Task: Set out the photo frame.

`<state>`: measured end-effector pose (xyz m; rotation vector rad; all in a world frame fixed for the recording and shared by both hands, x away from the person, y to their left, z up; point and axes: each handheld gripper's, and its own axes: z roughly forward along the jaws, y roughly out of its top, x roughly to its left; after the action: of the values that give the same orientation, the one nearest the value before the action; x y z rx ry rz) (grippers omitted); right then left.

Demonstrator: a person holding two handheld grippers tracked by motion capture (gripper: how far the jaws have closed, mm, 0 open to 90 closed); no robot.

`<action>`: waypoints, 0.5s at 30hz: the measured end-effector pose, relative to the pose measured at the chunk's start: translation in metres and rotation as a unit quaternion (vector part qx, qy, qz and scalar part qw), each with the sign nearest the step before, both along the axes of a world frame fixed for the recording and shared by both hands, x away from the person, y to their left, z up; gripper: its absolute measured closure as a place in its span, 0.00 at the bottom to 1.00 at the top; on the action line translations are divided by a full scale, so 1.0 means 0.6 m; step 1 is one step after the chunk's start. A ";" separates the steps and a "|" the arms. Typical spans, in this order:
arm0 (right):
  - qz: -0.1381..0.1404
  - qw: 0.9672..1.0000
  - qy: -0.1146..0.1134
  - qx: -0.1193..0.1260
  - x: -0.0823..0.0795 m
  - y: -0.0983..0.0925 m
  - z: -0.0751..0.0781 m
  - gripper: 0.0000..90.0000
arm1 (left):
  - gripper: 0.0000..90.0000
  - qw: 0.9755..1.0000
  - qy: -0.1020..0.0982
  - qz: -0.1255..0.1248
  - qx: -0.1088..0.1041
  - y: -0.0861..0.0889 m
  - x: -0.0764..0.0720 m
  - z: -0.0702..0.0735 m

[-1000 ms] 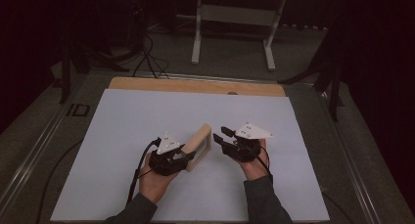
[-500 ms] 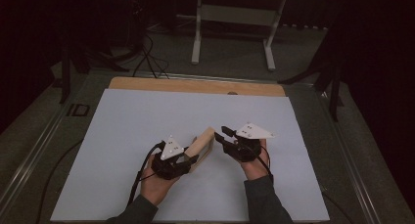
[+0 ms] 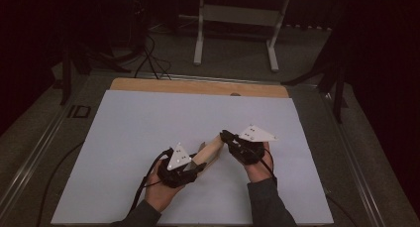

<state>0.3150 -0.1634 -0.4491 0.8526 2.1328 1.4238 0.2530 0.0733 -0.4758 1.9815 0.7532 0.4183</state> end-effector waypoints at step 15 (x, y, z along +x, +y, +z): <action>-0.009 1.000 0.006 -0.009 0.005 0.000 -0.011 0.99 | 0.67 0.999 -0.018 -0.030 0.013 -0.011 -0.014 -0.001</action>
<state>0.3178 -0.1635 -0.4557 0.8736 2.1390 1.3921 0.2445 0.0669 -0.4762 2.0092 0.6671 0.4293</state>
